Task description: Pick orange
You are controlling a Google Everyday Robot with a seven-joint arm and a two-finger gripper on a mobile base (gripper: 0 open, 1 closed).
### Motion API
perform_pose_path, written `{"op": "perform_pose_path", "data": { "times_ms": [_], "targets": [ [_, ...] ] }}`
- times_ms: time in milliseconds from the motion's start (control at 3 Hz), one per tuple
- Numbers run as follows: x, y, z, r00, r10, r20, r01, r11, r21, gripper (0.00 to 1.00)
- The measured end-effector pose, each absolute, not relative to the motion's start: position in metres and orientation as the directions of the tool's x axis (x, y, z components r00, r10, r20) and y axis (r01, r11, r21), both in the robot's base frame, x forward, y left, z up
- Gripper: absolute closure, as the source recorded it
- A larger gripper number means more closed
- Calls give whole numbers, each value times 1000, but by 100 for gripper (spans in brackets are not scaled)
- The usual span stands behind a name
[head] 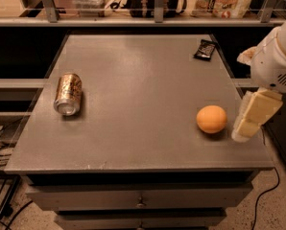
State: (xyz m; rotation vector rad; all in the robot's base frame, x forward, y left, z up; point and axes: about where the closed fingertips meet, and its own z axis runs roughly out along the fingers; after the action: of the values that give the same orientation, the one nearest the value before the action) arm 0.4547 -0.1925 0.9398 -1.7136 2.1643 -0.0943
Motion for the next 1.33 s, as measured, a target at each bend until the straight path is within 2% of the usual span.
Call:
{"op": "perform_pose_path", "data": {
  "times_ms": [1000, 1333],
  "targets": [
    [474, -173, 874, -227, -926, -302, -946, 283, -159, 0],
    [476, -164, 855, -233, -921, -311, -953, 280, -117, 17]
  ]
}}
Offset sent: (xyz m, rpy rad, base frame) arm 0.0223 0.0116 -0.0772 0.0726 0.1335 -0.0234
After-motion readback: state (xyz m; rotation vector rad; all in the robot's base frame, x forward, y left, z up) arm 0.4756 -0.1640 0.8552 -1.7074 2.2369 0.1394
